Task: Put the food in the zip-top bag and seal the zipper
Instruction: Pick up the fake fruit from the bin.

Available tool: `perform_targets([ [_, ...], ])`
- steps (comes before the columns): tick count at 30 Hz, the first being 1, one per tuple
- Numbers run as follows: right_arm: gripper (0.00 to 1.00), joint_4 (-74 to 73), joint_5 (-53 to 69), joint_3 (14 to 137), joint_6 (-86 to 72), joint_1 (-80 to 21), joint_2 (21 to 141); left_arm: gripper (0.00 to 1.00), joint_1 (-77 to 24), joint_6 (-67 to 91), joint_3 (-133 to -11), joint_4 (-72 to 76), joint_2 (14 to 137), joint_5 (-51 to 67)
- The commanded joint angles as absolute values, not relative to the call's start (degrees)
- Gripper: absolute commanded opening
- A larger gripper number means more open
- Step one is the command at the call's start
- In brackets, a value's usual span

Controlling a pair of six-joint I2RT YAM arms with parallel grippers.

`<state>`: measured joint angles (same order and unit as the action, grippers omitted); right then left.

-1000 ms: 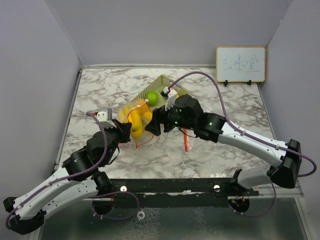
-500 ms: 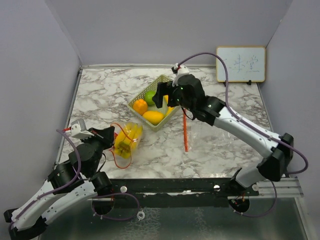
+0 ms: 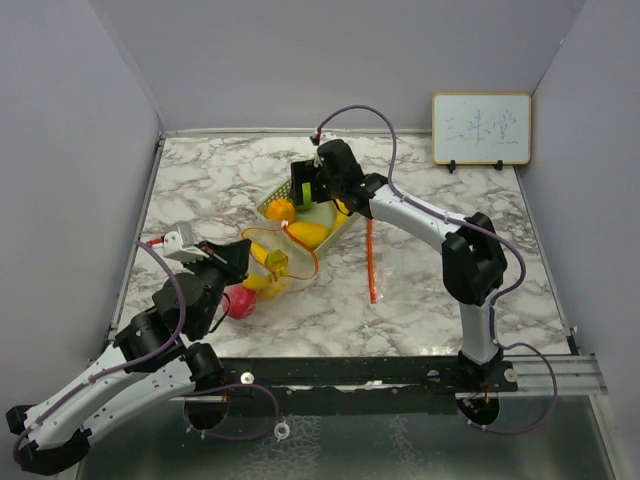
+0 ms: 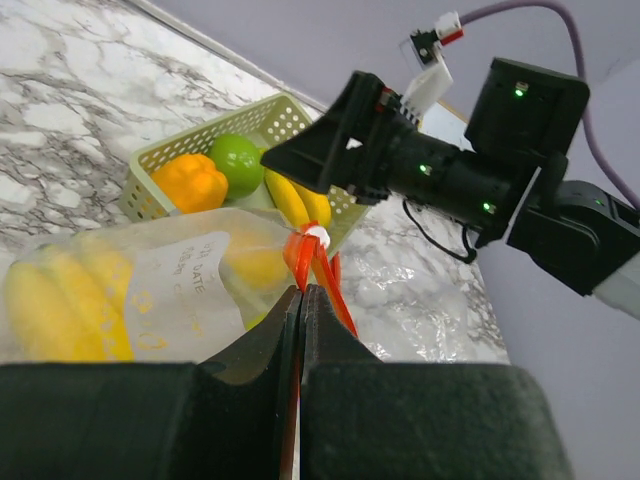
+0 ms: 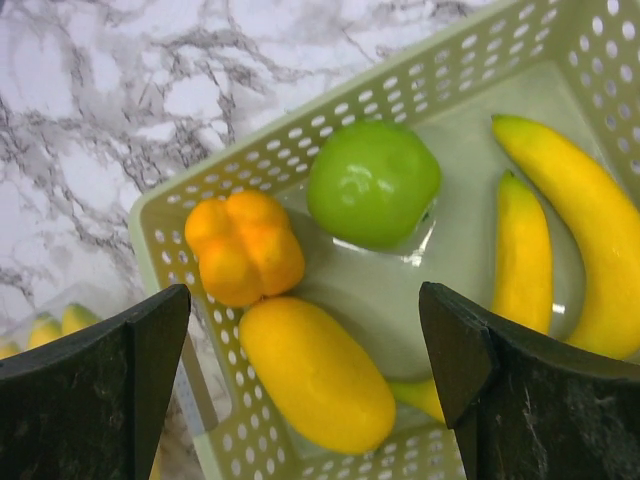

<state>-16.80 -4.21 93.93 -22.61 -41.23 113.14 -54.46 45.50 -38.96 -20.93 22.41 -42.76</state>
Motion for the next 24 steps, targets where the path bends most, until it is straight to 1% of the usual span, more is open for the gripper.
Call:
perform_targets([
  [1,0.96,-10.87,-0.49,100.23,-21.39,-39.68,119.67,0.0,-54.4,47.19,-37.21,-14.63,22.64,-39.14],
  [7,0.97,-10.49,-2.7,106.83,-20.05,-39.02,127.96,0.0,-54.4,48.6,-37.16,-17.8,21.03,-38.96],
  [18,0.97,-12.33,-0.44,116.27,-20.56,-37.62,139.09,0.0,-54.42,53.14,-37.79,-28.96,14.86,-41.68],
  [20,0.95,-12.81,-0.44,116.43,-20.68,-37.62,140.03,0.0,-54.4,53.63,-38.01,-30.06,14.45,-42.1],
  [24,0.89,-12.62,0.23,113.62,-21.12,-37.51,139.11,0.0,-54.4,53.35,-38.83,-30.49,14.87,-42.92],
])
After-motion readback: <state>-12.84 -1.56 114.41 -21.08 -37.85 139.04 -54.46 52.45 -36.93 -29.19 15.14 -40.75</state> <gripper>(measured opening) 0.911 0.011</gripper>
